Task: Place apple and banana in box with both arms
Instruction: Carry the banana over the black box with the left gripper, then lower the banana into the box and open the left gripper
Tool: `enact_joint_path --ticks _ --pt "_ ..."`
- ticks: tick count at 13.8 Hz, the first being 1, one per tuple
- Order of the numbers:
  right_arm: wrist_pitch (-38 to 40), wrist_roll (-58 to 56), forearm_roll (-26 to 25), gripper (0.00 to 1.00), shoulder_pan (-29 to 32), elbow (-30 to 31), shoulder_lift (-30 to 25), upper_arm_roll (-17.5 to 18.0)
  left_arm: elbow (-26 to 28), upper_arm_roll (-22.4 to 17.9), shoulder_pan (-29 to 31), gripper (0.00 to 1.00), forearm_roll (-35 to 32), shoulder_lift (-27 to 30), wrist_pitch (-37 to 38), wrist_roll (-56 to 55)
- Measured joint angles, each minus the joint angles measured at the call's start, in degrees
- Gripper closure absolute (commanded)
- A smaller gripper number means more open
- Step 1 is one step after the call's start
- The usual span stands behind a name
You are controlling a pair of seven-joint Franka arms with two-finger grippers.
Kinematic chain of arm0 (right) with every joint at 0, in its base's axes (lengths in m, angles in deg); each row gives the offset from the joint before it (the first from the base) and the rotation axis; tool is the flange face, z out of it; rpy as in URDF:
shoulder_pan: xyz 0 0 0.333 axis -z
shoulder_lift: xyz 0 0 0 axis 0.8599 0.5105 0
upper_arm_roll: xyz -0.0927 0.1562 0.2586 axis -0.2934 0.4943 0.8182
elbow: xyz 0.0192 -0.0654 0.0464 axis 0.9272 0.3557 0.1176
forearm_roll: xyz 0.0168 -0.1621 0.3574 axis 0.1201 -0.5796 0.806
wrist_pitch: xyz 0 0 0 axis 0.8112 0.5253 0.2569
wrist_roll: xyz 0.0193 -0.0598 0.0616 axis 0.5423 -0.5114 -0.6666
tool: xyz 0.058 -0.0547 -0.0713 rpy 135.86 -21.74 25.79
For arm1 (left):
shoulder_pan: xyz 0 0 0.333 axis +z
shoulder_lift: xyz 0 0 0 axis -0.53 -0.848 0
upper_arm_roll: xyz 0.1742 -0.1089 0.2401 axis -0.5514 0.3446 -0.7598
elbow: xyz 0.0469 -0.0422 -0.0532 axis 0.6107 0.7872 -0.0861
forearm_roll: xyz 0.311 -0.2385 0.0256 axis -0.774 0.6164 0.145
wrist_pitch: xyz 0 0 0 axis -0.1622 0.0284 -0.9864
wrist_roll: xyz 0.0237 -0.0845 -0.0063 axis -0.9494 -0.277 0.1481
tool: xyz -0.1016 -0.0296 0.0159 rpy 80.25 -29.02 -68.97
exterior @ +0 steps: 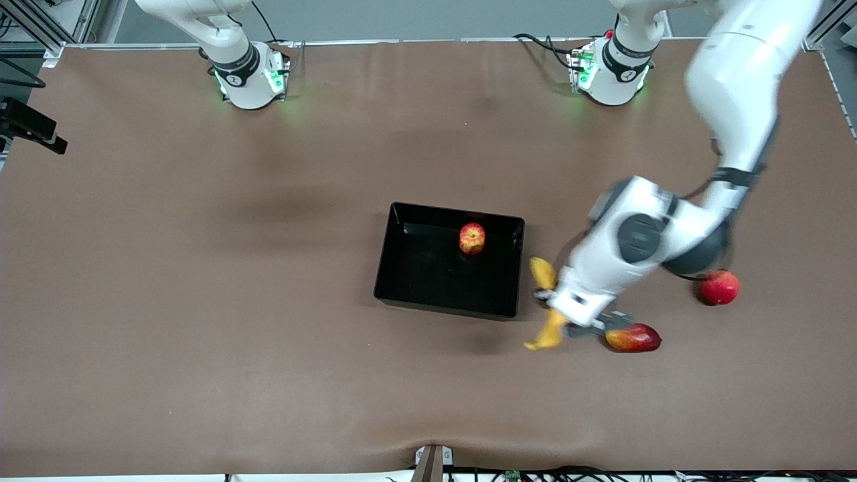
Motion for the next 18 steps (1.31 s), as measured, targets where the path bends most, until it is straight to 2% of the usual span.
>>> enact_joint_path --ticks 5,10,12,16,17,18 --pt "0.0 0.0 0.0 0.00 0.0 0.0 0.0 0.0 -1.0 -0.9 -13.3 1.00 0.0 -0.9 0.0 -9.4" --pt "0.0 0.0 0.0 0.00 0.1 0.0 0.0 0.0 -4.8 -9.1 -26.0 1.00 0.0 -4.5 -2.3 -12.1" --pt "0.0 0.0 0.0 0.00 0.1 0.0 0.0 0.0 -6.5 -9.8 -28.1 1.00 0.0 -6.8 -3.4 -12.1" --pt "0.0 0.0 0.0 0.00 0.2 0.0 0.0 -0.1 -7.1 -10.6 -28.5 1.00 0.0 -10.8 -7.5 -12.0" --pt "0.0 0.0 0.0 0.00 0.4 0.0 0.1 -0.1 -7.1 -11.2 -28.7 0.89 0.0 -11.6 -8.0 -11.9" --pt "0.0 0.0 0.0 0.00 0.5 0.0 0.1 -0.1 -7.2 -11.9 -29.1 0.72 0.0 -12.3 -8.3 -11.8"
